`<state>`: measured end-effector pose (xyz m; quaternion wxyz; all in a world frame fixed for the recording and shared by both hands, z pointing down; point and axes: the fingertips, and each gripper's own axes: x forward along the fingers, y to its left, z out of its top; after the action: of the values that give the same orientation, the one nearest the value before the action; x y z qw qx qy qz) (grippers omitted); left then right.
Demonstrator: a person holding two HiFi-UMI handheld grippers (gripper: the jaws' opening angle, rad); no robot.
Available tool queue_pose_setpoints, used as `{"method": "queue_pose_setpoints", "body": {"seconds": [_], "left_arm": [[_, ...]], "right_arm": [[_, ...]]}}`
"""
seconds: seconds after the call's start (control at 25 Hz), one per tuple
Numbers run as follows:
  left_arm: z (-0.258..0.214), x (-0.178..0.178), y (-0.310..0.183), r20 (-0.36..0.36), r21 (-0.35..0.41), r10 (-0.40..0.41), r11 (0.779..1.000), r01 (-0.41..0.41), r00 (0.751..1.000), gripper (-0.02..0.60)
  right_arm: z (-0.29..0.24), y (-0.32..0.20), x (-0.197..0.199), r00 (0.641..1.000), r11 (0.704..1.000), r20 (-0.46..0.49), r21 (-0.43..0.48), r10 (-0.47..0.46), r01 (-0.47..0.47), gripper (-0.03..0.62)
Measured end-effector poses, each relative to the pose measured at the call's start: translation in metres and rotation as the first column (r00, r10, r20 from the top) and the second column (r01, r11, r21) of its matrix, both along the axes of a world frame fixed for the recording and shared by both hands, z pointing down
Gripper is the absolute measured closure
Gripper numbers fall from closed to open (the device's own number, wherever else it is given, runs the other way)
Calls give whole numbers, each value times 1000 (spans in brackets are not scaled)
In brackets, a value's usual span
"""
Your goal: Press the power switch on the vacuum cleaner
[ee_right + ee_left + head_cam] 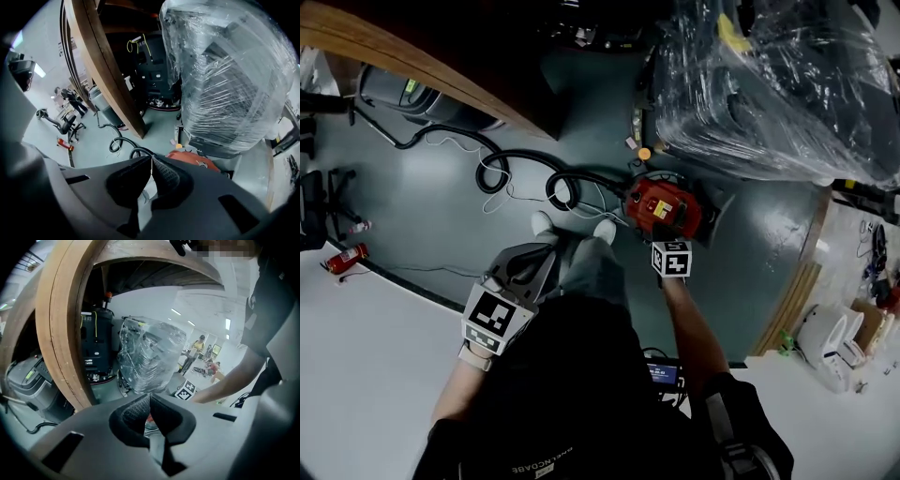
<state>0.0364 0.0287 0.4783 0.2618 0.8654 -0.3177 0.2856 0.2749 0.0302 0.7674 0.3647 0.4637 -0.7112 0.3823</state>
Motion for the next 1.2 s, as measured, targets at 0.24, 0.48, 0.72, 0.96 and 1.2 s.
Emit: {"method": "queue_pose_setpoints", "body": {"seconds": [0.24, 0.48, 0.72, 0.96, 1.2], "left_arm": [[34, -6, -7, 32, -51, -36, 998, 37, 999, 568], [62, 0, -10, 40, -95, -54, 994, 58, 998, 568], [84, -7, -1, 56, -141, -79, 986, 86, 995, 568], [106, -12, 9, 65, -191, -103, 975, 114, 993, 568], [126, -16, 16, 74, -232, -137, 961, 151, 988, 568]], "right_arm": [[63, -24, 12, 999, 997, -45, -75, -25, 21, 569], [119, -34, 23, 994, 989, -95, -147, -49, 35, 569], [163, -37, 32, 989, 981, -141, -192, -49, 21, 569], [199, -46, 45, 987, 965, -147, -244, 64, -99, 569], [228, -55, 50, 981, 953, -168, -272, 93, -137, 569]]}}
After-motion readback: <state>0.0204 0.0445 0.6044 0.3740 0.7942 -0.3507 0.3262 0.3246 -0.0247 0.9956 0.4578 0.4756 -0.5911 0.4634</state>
